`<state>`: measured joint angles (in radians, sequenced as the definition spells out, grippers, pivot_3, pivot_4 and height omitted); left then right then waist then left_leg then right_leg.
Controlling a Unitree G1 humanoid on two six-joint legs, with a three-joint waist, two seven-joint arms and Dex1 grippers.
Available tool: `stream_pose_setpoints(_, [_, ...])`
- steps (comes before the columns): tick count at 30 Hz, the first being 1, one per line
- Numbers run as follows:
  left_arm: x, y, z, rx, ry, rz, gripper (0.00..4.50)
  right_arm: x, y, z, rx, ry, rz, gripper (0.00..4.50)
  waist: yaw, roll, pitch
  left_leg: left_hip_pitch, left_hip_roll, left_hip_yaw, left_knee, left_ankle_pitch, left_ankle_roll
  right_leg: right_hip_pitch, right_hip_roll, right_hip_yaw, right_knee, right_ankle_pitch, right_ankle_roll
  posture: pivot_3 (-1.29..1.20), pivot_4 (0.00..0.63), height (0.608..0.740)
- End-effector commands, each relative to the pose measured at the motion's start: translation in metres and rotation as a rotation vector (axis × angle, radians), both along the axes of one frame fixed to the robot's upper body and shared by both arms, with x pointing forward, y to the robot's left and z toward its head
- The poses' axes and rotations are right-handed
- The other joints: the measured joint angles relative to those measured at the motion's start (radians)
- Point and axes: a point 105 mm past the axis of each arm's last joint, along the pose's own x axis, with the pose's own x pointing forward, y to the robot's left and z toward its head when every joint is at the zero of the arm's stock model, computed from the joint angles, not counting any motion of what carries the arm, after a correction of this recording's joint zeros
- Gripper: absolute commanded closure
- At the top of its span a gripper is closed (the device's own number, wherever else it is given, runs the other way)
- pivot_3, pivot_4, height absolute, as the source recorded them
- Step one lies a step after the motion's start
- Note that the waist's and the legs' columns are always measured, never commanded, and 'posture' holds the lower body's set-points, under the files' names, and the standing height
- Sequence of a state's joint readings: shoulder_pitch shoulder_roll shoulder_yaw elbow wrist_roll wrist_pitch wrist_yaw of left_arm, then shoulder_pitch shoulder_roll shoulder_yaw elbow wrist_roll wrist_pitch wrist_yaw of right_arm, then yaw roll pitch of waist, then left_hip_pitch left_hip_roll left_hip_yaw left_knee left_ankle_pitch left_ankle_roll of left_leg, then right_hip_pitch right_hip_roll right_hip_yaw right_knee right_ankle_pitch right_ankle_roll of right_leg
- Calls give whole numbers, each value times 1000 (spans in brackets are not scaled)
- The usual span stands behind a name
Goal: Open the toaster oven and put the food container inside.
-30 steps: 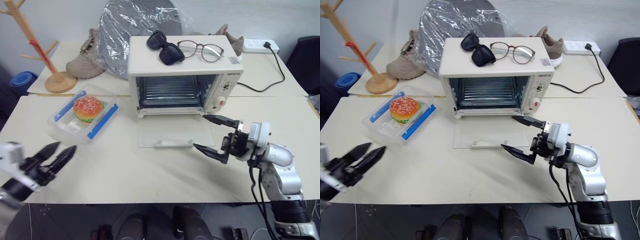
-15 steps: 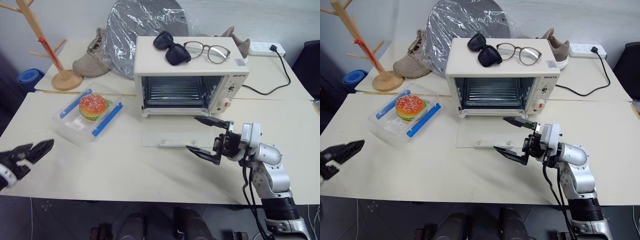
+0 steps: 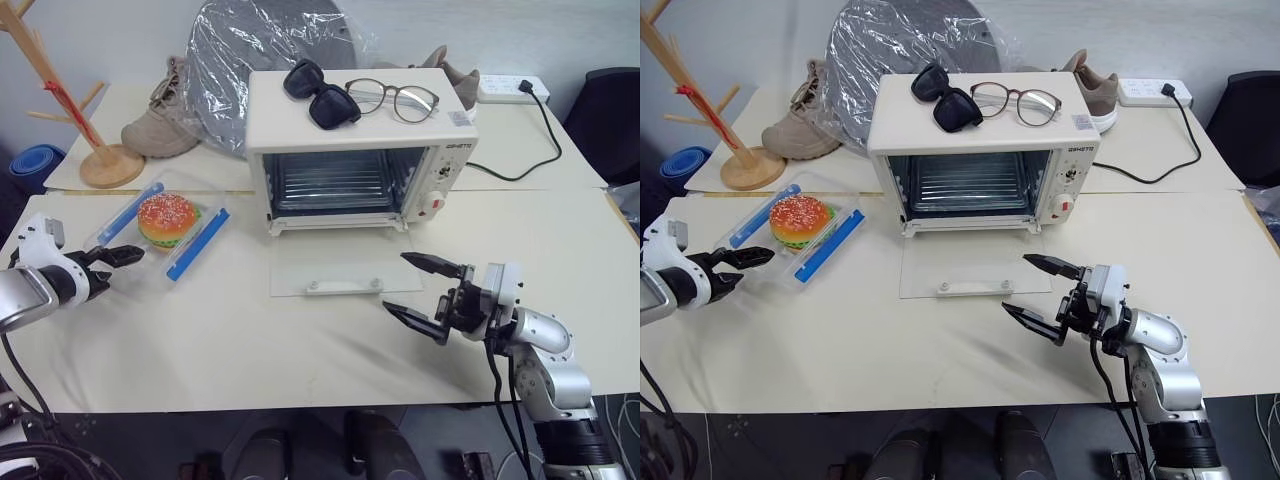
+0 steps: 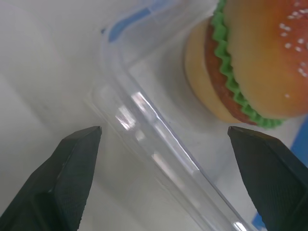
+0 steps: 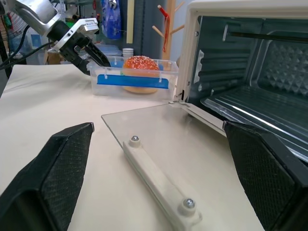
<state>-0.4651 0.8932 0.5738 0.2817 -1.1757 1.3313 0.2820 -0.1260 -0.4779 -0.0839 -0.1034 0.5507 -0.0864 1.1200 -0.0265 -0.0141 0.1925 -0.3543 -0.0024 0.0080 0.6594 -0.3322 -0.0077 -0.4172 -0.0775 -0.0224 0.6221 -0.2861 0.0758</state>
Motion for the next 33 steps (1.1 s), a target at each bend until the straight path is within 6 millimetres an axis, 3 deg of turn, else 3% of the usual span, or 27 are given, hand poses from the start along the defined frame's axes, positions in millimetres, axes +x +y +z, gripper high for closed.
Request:
stream_pose_setpoints(1, [3,9,10,55,13,-4,869,-4,-3,10,18,-53,-13,0,-1,0,0,0,0,0,0,0,-1,0,0,0,0,0,0,0,150,740])
stream_pose_setpoints(7, [7,19,15,53,6,4,2733,-4,-5,12,26,-73,-39,0,-1,0,0,0,0,0,0,1,-1,-1,0,0,1,0,0,0,150,740])
stream_pose_setpoints(13, [12,17,50,133,-86,-71,4304,0,-8,20,35,-118,-71,0,0,-2,0,-1,0,0,0,1,-2,-2,0,0,1,0,0,0,150,740])
stream_pose_setpoints(18, [-1,0,74,339,-63,-271,4408,2,-10,21,37,-102,-75,0,-1,-4,0,-3,0,2,-1,1,-2,-6,0,3,3,0,0,0,150,740])
stream_pose_setpoints(23, [-4,-53,84,353,-85,-509,4408,-2,-20,18,2,-77,-114,0,9,-4,0,-9,0,1,-1,2,-1,-11,-1,3,4,0,0,0,150,740])
stream_pose_setpoints(33, [25,-147,77,247,-151,-705,4408,-14,-19,21,11,-66,-165,0,23,-4,0,-14,-2,0,7,3,1,-13,0,2,7,1,2,0,150,740])
